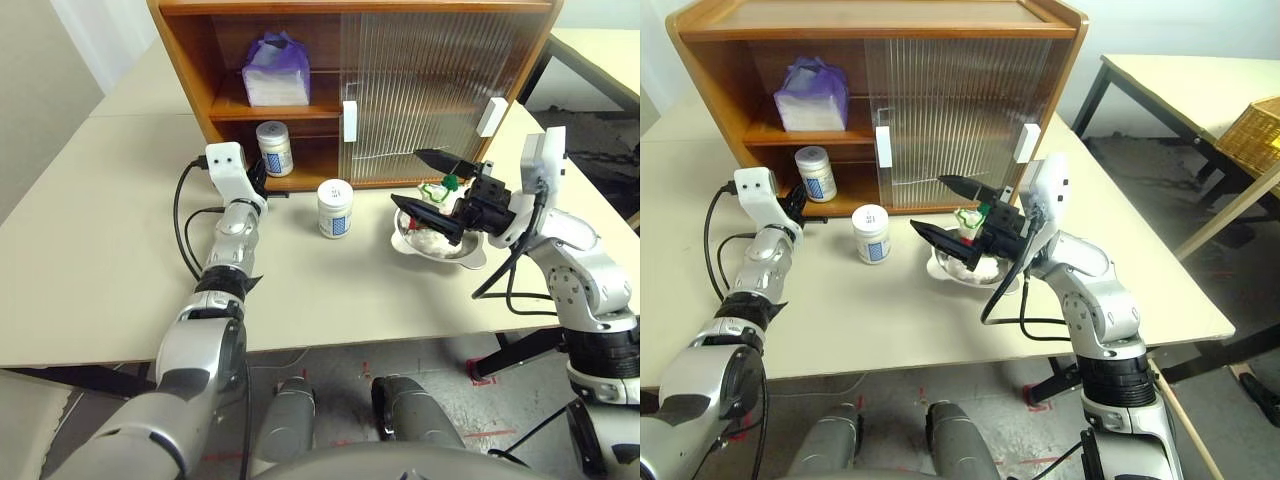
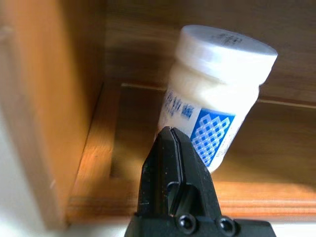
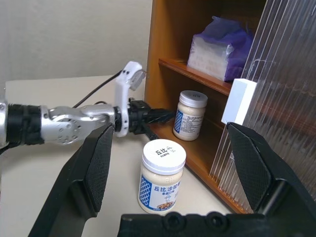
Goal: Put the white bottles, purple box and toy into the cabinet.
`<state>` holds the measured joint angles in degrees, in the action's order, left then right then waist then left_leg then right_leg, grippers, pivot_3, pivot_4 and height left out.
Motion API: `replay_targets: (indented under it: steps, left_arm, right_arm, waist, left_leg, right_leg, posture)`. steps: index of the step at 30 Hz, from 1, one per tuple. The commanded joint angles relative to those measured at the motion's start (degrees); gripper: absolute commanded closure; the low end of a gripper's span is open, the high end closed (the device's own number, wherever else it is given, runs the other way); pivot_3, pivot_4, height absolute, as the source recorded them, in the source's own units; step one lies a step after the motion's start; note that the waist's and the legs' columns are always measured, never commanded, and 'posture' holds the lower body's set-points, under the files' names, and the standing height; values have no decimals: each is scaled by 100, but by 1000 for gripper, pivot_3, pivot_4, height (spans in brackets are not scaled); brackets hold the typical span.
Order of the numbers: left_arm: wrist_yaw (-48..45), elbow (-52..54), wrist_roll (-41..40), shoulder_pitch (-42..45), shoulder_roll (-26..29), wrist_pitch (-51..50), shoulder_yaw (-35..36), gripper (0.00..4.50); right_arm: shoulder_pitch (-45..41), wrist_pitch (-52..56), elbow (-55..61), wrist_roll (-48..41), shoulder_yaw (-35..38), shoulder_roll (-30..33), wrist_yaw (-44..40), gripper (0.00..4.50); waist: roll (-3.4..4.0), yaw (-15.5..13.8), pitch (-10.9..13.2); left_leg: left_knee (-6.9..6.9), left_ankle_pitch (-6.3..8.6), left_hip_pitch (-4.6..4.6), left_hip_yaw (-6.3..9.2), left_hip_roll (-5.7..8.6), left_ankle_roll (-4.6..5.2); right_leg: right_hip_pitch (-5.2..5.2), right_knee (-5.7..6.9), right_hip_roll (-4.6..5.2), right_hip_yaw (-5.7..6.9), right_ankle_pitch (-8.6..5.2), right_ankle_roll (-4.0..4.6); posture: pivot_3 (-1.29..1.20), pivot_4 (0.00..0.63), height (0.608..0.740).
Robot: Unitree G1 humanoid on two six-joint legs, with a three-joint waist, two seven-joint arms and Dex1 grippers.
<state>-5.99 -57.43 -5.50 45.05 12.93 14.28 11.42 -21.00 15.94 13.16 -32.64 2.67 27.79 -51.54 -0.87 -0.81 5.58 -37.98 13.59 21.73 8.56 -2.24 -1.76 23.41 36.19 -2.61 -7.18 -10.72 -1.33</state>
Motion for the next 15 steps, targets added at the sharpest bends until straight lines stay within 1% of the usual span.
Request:
replay_targets:
  steps: [1, 8, 15]
  left_arm:
    - [55, -543, 92, 253, 81, 157, -6, 4466]
    - [105, -1107, 152, 555, 223, 272, 26, 4466]
    - [39, -1429, 76, 705, 177, 142, 145, 4466]
  right_arm:
    - [-22, 11, 17, 62, -24, 36, 9, 0]
    - [22, 16, 68, 60, -4, 52, 43, 0]
    - [47, 21, 109, 54, 2, 61, 83, 0]
  waist:
    - [0, 1, 0]
    - [0, 8, 0]
    - [0, 17, 1]
  left_leg:
    - [1, 0, 0, 0, 0, 0]
    - [6, 0, 1, 0, 1, 0]
    - [8, 0, 2, 0, 1, 0]
  right_leg:
    - [0, -1, 0, 0, 0, 0]
    - [1, -7, 0, 0, 0, -1]
    - [2, -8, -1, 1, -1, -2]
  posture:
    - [-5, 92, 740]
    - [-18, 92, 740]
    - [-26, 92, 740]
